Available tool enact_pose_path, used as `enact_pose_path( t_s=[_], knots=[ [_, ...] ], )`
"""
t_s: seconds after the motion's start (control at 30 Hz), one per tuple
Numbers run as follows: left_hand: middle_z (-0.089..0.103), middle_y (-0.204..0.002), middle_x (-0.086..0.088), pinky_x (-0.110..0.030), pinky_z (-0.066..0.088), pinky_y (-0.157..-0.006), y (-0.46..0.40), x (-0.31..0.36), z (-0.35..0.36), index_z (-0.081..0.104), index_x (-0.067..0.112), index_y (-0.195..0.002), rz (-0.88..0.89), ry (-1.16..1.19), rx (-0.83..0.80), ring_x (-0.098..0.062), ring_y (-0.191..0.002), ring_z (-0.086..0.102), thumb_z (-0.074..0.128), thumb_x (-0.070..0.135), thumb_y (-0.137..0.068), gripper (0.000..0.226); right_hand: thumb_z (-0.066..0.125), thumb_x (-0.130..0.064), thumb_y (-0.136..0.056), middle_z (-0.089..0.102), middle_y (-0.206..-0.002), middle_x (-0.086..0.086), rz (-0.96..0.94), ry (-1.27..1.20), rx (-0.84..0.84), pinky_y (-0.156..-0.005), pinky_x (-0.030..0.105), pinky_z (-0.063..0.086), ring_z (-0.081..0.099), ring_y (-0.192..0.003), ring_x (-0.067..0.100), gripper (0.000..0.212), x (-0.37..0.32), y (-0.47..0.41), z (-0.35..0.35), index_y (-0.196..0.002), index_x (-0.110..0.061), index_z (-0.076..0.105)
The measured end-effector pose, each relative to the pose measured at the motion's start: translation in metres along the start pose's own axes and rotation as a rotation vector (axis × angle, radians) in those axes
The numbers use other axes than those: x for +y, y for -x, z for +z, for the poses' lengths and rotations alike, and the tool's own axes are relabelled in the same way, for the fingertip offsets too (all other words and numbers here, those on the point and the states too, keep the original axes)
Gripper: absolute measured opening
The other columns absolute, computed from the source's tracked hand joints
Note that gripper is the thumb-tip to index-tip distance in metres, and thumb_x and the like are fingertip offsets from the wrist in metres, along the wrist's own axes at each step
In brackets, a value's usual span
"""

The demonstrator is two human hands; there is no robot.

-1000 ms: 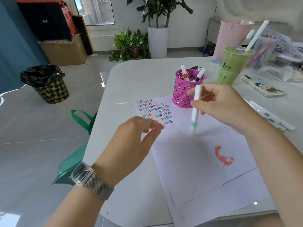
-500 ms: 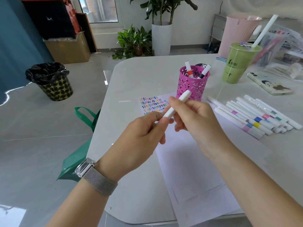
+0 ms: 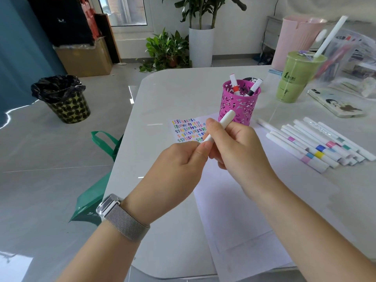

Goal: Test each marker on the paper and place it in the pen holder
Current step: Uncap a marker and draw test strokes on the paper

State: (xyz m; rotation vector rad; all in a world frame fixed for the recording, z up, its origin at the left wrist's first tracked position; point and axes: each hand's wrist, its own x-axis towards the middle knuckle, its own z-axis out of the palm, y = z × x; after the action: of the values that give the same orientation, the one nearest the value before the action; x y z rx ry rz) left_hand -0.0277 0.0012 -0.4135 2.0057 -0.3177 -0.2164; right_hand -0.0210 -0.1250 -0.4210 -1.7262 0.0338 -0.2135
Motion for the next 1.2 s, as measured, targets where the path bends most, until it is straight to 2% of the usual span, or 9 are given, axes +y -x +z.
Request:
enact_pose_path(
  t_s=[0.07, 0.27, 0.43, 0.67, 0.87, 1.0, 1.1, 1.2],
  knots=[
    [0.029, -0.043, 0.008, -0.014, 0.020, -0.036, 0.001, 0.001, 0.001, 0.055, 0.021, -0.069, 0.014, 0.006, 0.006, -0.006, -0.033, 0.026, 0.036, 0.040, -0.096, 0.039, 0.052, -0.031, -0.095, 0.051, -0.043, -0.010, -0.007, -0.014, 0.004, -0.053, 0.027, 0.035, 0.044, -0.047, 0.009, 0.040, 0.000, 0.001, 0.000, -0.059, -0.014, 0.056],
    [0.027, -0.040, 0.008, -0.014, 0.020, -0.037, 0.004, 0.001, 0.004, 0.054, 0.018, -0.067, 0.064, -0.006, 0.040, -0.007, -0.033, 0.024, 0.035, 0.039, -0.096, 0.040, 0.053, -0.027, -0.096, 0.046, -0.042, -0.011, -0.043, -0.055, 0.012, -0.050, 0.022, 0.034, 0.041, -0.043, 0.005, 0.041, -0.001, 0.002, 0.002, -0.056, -0.017, 0.050],
    [0.027, -0.039, 0.008, -0.017, 0.021, -0.039, 0.004, 0.002, 0.009, 0.052, 0.025, -0.059, 0.081, 0.019, 0.071, -0.008, -0.034, 0.023, 0.036, 0.038, -0.095, 0.042, 0.052, -0.025, -0.097, 0.043, -0.040, -0.011, -0.065, -0.068, 0.027, -0.049, 0.023, 0.034, 0.039, -0.042, 0.005, 0.039, 0.000, 0.002, 0.004, -0.060, -0.013, 0.049],
    [0.025, -0.040, 0.008, -0.018, 0.020, -0.040, 0.012, 0.001, 0.011, 0.054, 0.035, -0.049, 0.082, 0.081, 0.075, -0.008, -0.034, 0.021, 0.034, 0.041, -0.093, 0.049, 0.052, -0.024, -0.096, 0.044, -0.042, -0.011, -0.154, -0.030, 0.014, -0.048, 0.019, 0.036, 0.041, -0.042, 0.005, 0.041, -0.001, 0.005, 0.006, -0.057, -0.017, 0.048],
    [0.020, -0.048, 0.008, -0.021, 0.018, -0.043, 0.015, -0.004, 0.014, 0.051, 0.033, -0.049, 0.121, 0.070, 0.118, -0.010, -0.040, 0.017, 0.034, 0.053, -0.081, 0.041, 0.053, -0.024, -0.096, 0.043, -0.045, -0.007, -0.201, -0.017, 0.009, -0.048, 0.025, 0.037, 0.042, -0.045, 0.011, 0.042, 0.001, 0.006, 0.008, -0.055, -0.018, 0.046],
    [0.021, -0.047, 0.010, -0.018, 0.019, -0.040, 0.015, -0.004, 0.012, 0.051, 0.031, -0.050, 0.100, 0.094, 0.053, -0.008, -0.038, 0.018, 0.036, 0.052, -0.081, 0.040, 0.054, -0.023, -0.096, 0.043, -0.046, -0.004, -0.177, -0.030, 0.018, -0.047, 0.025, 0.036, 0.040, -0.045, 0.012, 0.041, 0.004, 0.007, 0.006, -0.057, -0.012, 0.048],
    [0.026, -0.046, 0.012, -0.015, 0.023, -0.037, 0.014, -0.002, 0.008, 0.048, 0.018, -0.064, -0.001, 0.218, -0.096, -0.006, -0.037, 0.021, 0.039, 0.045, -0.085, 0.035, 0.057, -0.022, -0.093, 0.045, -0.045, 0.002, -0.130, -0.066, 0.068, -0.044, 0.023, 0.034, 0.039, -0.043, 0.014, 0.040, 0.005, 0.006, 0.004, -0.060, 0.000, 0.048],
    [0.031, -0.048, 0.013, -0.017, 0.024, -0.039, 0.017, -0.004, 0.009, 0.043, 0.014, -0.068, -0.045, 0.248, -0.208, -0.007, -0.041, 0.023, 0.036, 0.036, -0.094, 0.034, 0.056, -0.030, -0.082, 0.033, -0.047, 0.000, -0.065, -0.144, 0.179, -0.044, 0.024, 0.028, 0.031, -0.046, 0.016, 0.040, 0.005, 0.003, 0.003, -0.057, -0.005, 0.038]
  ],
)
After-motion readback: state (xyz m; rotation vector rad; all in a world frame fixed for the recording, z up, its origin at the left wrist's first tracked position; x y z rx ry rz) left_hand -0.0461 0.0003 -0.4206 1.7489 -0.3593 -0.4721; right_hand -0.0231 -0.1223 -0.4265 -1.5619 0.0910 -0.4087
